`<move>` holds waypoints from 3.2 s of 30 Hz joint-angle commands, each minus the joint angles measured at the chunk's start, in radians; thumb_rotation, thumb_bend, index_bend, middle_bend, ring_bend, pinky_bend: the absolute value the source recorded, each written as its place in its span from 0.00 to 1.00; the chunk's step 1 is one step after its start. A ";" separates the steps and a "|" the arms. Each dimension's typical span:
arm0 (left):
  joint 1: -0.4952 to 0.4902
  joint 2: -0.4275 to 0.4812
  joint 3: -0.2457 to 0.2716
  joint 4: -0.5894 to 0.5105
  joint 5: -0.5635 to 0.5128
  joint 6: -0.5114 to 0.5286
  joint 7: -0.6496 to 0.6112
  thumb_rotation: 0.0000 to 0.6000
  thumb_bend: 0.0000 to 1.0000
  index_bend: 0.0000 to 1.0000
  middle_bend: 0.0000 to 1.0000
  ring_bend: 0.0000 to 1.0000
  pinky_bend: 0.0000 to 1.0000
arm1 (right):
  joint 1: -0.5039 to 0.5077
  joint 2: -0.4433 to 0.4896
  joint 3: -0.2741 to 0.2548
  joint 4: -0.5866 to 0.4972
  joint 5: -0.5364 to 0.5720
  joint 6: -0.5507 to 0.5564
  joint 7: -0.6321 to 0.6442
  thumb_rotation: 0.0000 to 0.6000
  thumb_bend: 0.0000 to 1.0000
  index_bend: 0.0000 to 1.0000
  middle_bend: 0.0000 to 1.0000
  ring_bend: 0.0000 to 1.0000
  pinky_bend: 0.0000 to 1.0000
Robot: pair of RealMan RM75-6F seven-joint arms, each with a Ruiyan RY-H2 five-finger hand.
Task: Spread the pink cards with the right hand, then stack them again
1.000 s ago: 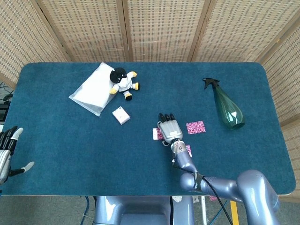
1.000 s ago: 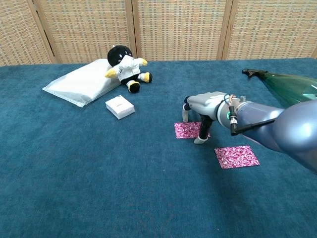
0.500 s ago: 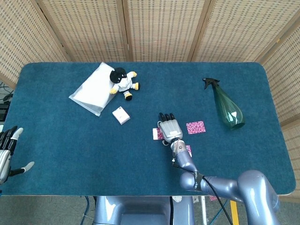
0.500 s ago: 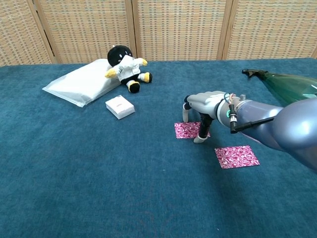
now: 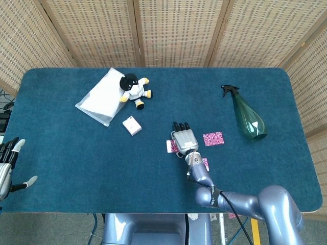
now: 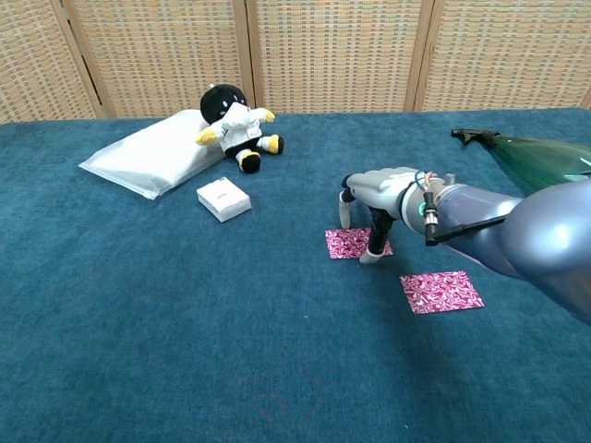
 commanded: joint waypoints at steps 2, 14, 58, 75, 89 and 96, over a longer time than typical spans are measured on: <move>0.000 0.000 0.000 0.000 0.000 -0.001 -0.001 1.00 0.00 0.00 0.00 0.00 0.00 | 0.000 0.001 0.002 -0.002 -0.003 0.002 0.000 1.00 0.44 0.56 0.00 0.00 0.02; 0.000 0.000 0.001 0.001 0.001 0.000 -0.001 1.00 0.00 0.00 0.00 0.00 0.00 | -0.003 0.010 0.001 -0.022 -0.009 0.010 -0.006 1.00 0.44 0.56 0.00 0.00 0.02; 0.001 0.005 0.007 0.001 0.014 0.001 -0.014 1.00 0.00 0.00 0.00 0.00 0.00 | -0.156 0.217 -0.121 -0.380 -0.129 0.183 0.017 1.00 0.47 0.56 0.00 0.00 0.02; 0.002 0.001 0.006 0.002 0.013 0.006 -0.005 1.00 0.00 0.00 0.00 0.00 0.00 | -0.262 0.232 -0.185 -0.418 -0.220 0.258 0.057 1.00 0.47 0.56 0.00 0.00 0.02; 0.002 -0.001 0.005 0.001 0.012 0.008 0.004 1.00 0.00 0.00 0.00 0.00 0.00 | -0.308 0.224 -0.207 -0.449 -0.229 0.289 0.014 1.00 0.47 0.56 0.00 0.00 0.02; 0.002 -0.001 0.005 0.000 0.011 0.007 0.005 1.00 0.00 0.00 0.00 0.00 0.00 | -0.315 0.200 -0.210 -0.425 -0.256 0.281 -0.003 1.00 0.47 0.56 0.00 0.00 0.02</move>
